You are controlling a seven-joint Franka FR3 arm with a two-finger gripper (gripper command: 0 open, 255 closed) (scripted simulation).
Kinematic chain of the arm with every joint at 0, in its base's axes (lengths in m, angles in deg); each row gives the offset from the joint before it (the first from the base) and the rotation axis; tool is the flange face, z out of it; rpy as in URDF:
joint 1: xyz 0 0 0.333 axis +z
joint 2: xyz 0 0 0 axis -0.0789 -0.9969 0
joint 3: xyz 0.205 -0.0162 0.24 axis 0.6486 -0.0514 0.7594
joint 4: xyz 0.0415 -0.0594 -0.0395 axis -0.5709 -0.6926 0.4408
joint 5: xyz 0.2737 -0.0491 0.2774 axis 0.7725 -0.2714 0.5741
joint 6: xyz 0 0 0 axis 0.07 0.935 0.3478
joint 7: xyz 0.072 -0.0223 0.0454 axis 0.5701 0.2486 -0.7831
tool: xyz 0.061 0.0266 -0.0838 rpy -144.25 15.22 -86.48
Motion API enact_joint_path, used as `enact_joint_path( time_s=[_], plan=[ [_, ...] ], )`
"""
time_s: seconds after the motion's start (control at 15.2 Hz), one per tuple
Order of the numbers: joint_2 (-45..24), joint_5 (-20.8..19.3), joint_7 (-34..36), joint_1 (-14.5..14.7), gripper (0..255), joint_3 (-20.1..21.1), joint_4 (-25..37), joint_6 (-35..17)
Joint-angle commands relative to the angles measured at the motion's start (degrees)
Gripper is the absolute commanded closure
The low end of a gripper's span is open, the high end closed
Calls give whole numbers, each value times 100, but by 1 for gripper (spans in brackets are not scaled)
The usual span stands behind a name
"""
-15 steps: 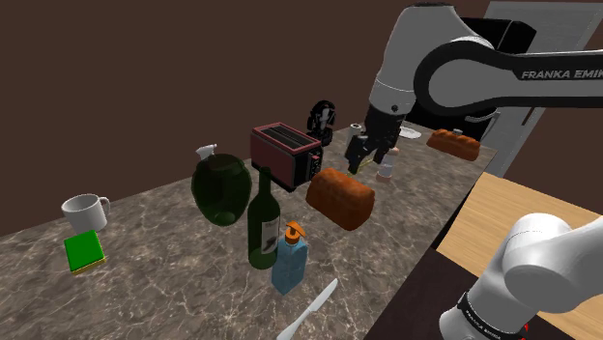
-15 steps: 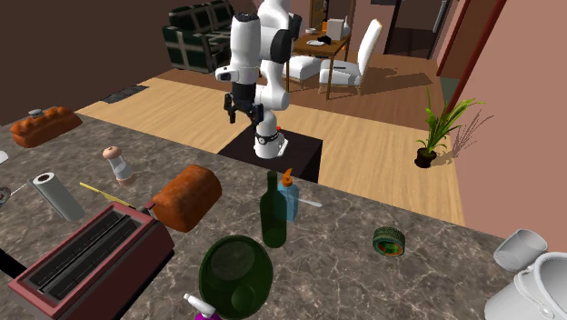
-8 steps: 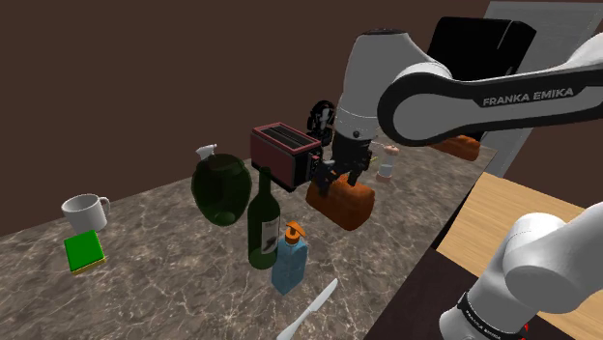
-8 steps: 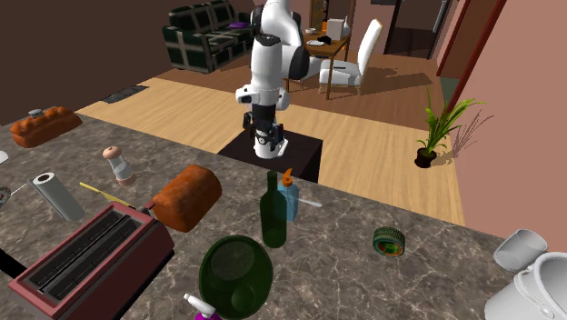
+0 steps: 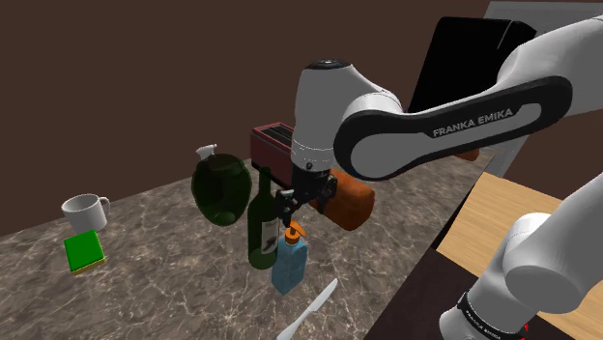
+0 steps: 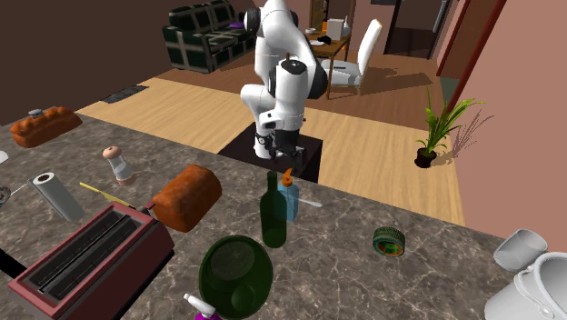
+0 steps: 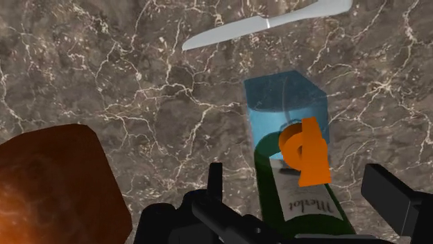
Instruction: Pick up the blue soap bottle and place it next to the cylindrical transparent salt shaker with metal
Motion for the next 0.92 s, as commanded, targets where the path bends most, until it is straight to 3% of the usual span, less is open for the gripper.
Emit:
enact_joint_path(
  time_s=[0.0, 0.46, 0.86],
  plan=[
    [-426, -174, 343, -10, 0, 193, 248, -89],
    [-680, -336, 465, -27, 0, 236, -82, -629],
    [-704, -353, 478, -29, 0, 239, -106, -674]
  ],
)
